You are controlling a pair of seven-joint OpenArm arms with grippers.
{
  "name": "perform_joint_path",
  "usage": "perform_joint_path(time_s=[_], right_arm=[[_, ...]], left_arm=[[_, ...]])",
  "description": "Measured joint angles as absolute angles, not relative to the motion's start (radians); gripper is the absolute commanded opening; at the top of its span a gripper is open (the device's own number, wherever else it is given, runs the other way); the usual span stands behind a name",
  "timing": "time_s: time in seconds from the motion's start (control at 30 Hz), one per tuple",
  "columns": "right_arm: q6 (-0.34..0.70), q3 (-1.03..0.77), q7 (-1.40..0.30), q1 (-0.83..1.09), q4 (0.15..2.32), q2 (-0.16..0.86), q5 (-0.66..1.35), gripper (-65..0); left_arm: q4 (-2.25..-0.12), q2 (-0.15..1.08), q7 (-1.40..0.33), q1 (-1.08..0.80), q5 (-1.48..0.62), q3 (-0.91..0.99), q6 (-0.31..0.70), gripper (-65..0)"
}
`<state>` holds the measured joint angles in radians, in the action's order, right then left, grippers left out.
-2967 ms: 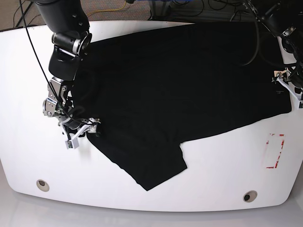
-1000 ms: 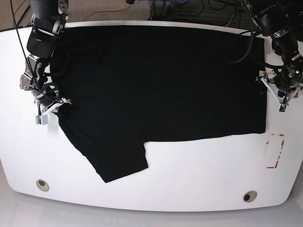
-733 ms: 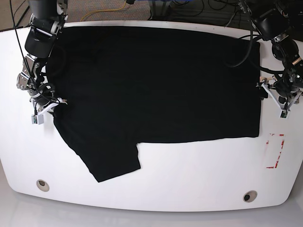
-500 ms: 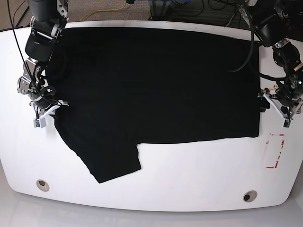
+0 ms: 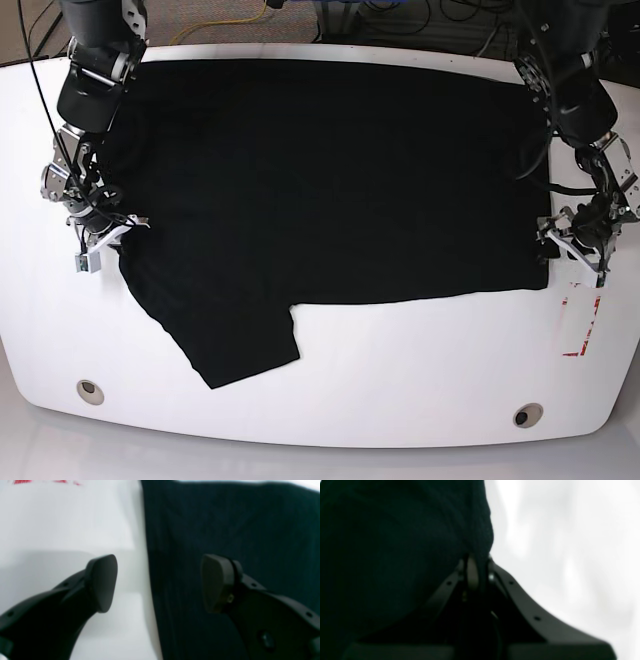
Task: Layout the t-shirt on the table in an organized manner, then fold the t-shirt properly
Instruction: 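Pull the shirt edge with both grippers to straighten it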
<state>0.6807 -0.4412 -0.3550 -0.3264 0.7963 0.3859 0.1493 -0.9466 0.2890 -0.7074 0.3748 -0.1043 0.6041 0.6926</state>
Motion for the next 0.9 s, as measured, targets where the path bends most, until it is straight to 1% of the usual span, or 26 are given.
perform_joint_path(time_s=[0.17, 0.43, 0.6, 0.77, 0.9], right_arm=[[0.681, -0.439, -0.351, -0.329, 0.796, 0.377, 0.151, -64.2], [0.681, -0.440, -0.352, -0.329, 0.796, 0.377, 0.153, -64.2], [0.681, -0.440, -0.352, -0.329, 0.796, 0.377, 0.153, -64.2], [0.681, -0.440, -0.351, -0.329, 0.796, 0.377, 0.153, -64.2], [0.681, -0.440, -0.352, -0.329, 0.796, 0.382, 0.153, -64.2]], left_arm=[[-0.871, 0.294, -0.649, 0.426, -0.109, 0.604, 0.693, -16.7], [-0.729, 0.289, -0.638, 0.494, -0.105, 0.599, 0.691, -17.2], [-0.677, 0.298, -0.622, 0.522, -0.109, 0.501, 0.682, -17.4], [-0.677, 0.281, -0.603, 0.524, -0.113, 0.477, 0.682, -17.4], [-0.677, 0.281, -0.568, 0.518, -0.121, 0.477, 0.608, -17.4]])
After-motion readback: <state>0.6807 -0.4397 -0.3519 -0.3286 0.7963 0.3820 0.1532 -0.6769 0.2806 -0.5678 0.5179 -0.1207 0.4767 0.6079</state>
